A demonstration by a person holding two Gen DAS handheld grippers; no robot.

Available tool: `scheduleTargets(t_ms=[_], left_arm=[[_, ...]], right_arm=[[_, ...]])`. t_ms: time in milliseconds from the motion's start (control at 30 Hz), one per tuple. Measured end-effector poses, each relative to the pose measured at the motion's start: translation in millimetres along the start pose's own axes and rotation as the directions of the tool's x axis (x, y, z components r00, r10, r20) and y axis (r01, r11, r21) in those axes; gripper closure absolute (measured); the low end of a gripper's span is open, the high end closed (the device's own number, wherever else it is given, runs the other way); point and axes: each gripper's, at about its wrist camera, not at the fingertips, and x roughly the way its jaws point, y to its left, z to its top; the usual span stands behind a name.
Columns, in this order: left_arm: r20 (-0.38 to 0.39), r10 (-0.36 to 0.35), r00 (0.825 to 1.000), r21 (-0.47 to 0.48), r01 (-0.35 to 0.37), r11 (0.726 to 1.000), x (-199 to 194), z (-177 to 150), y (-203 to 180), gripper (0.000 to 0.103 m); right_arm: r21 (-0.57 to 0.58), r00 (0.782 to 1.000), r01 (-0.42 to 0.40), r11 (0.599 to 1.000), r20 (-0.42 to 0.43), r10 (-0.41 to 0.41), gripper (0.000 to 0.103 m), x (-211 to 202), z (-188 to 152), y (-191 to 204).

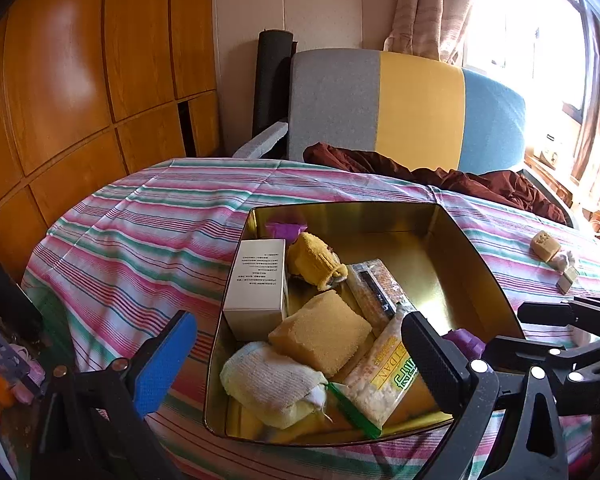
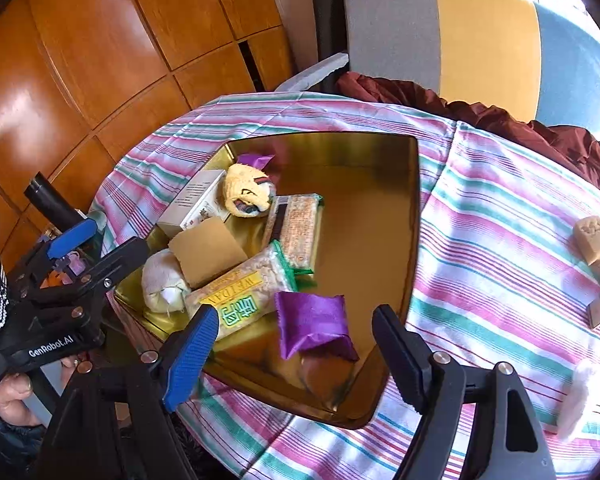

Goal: Organize objects
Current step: 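Carry the purple packet into the gold tray and open the right gripper, then move both grippers back toward the remaining items on the table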

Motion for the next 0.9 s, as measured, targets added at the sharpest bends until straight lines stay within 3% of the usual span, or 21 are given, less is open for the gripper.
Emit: scheduleTargets(t_ms=[267, 500, 667, 767, 900], left_arm=[[-0.029, -0.011, 1.0, 0.013, 0.011, 1.0, 4, 0, -8, 0.0], [-0.061, -0.138, 0.988, -0.007, 0.138, 0.99, 2, 3, -26, 0.0], [-0.116, -0.22, 0.969, 0.049, 0.227, 0.973, 6, 10, -57, 0.0], [-0.137, -0.294, 0.946, 0.091, 0.308, 0.947, 5, 15, -86, 0.0], [-0.196, -0.385, 0.902, 0.112, 0.411, 0.905, 10, 22, -132, 0.0]], right_arm=[[0.086, 0.993, 0.111, 0.99, 0.017, -0.113, 0.022, -27, -6, -57], [0.259, 0.959, 0.251, 0.933, 0.065, -0.276, 0.022, -75, -11, -145], [0.459, 0.915, 0.319, 0.829, 0.08, -0.396, 0.022, -114, -29, -220], [0.595, 0.888, 0.327, 0.734, 0.072, -0.453, 0.022, -130, -51, -260], [0.778, 0.891, 0.242, 0.58, 0.058, -0.45, 0.022, -143, -83, -301]])
